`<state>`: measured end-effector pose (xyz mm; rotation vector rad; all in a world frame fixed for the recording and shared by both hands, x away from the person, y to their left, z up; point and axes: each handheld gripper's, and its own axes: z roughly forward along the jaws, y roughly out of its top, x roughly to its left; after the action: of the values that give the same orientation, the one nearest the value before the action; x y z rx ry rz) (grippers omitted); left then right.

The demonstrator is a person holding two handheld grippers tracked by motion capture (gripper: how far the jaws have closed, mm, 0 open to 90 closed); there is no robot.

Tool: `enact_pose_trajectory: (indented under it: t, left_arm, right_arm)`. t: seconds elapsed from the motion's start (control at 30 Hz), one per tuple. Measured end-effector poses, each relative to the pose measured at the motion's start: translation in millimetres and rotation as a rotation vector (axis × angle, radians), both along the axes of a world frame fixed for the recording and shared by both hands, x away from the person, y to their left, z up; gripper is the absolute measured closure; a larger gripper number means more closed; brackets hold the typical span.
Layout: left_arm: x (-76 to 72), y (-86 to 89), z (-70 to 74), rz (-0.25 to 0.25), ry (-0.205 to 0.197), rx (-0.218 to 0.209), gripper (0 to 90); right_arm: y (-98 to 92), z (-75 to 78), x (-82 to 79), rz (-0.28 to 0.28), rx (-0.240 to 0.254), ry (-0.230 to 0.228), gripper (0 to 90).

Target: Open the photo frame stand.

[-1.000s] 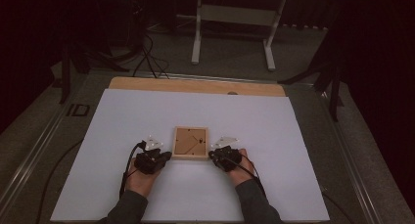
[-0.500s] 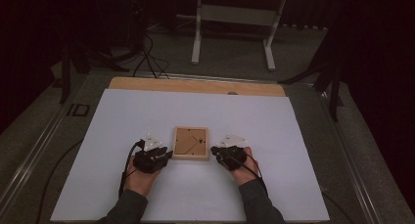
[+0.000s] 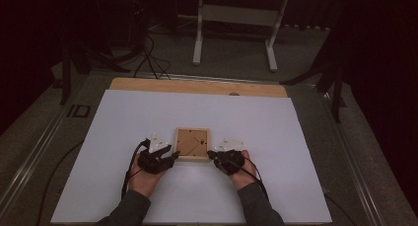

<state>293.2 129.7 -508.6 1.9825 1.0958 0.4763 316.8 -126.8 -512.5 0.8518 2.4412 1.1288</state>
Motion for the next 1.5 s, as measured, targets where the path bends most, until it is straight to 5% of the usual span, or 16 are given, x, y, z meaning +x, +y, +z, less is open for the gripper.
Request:
enact_pose_trajectory:
  t: [1.5]
  left_arm:
    - [30.0, -29.4, -8.2, -0.06, 0.038, 0.052, 48.5]
  right_arm:
    - [2.5, -3.4, 1.5, 0.015, 0.035, 0.017, 89.6]
